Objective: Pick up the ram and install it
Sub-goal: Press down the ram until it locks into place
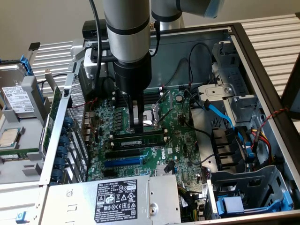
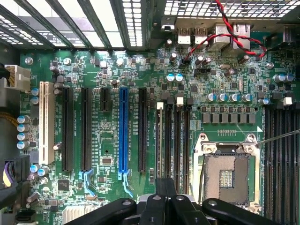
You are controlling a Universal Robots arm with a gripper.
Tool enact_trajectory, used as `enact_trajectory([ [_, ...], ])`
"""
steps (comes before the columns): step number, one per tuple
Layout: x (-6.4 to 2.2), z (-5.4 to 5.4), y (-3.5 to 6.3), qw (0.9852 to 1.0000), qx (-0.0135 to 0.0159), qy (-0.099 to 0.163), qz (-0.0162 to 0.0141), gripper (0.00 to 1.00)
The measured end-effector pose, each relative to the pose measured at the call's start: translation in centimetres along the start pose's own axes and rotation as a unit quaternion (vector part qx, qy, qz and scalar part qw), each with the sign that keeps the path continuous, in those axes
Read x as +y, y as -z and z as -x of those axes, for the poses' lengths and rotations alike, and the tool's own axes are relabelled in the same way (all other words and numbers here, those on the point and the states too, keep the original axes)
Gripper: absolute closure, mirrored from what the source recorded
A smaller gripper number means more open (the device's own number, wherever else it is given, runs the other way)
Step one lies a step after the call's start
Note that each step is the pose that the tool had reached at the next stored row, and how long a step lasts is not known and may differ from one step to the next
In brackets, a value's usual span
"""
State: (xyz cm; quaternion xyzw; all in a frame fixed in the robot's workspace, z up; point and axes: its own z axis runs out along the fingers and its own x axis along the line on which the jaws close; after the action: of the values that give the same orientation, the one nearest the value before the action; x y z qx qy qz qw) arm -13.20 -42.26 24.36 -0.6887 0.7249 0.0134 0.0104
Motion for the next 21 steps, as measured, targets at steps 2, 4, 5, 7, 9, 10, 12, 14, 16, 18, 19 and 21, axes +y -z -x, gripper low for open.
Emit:
enact_trajectory([
  [2,-0.01,0.0,0.0,0.9999,0.0,-0.016,-0.0005,0.89],
  [4,0.0,0.0,-0.01,0.9995,-0.0001,-0.033,-0.001,0.89],
  [5,0.0,0.0,-0.01,0.9992,-0.0002,-0.041,-0.0013,0.89],
  [7,0.0,0.0,-0.02,0.9983,-0.0003,-0.058,-0.0019,0.89],
  [9,0.0,0.0,-0.02,0.9972,-0.0004,-0.075,-0.0025,0.89],
  [10,0.0,0.0,-0.03,0.9965,-0.0004,-0.084,-0.0028,0.89],
  [12,0.0,0.0,-0.04,0.9949,-0.0005,-0.1,-0.0033,0.89],
  [14,0.0,0.0,-0.04,0.9931,-0.0006,-0.117,-0.0039,0.89],
  [16,0.0,0.0,-0.04,0.991,-0.0007,-0.134,-0.0044,0.89],
  [18,0.0,0.0,-0.04,0.9887,-0.0008,-0.15,-0.005,0.89],
  [19,0.0,0.0,-0.04,0.9875,-0.0008,-0.158,-0.0053,0.89],
  [21,0.0,0.0,-0.04,0.9847,-0.0009,-0.174,-0.0058,0.89],
])
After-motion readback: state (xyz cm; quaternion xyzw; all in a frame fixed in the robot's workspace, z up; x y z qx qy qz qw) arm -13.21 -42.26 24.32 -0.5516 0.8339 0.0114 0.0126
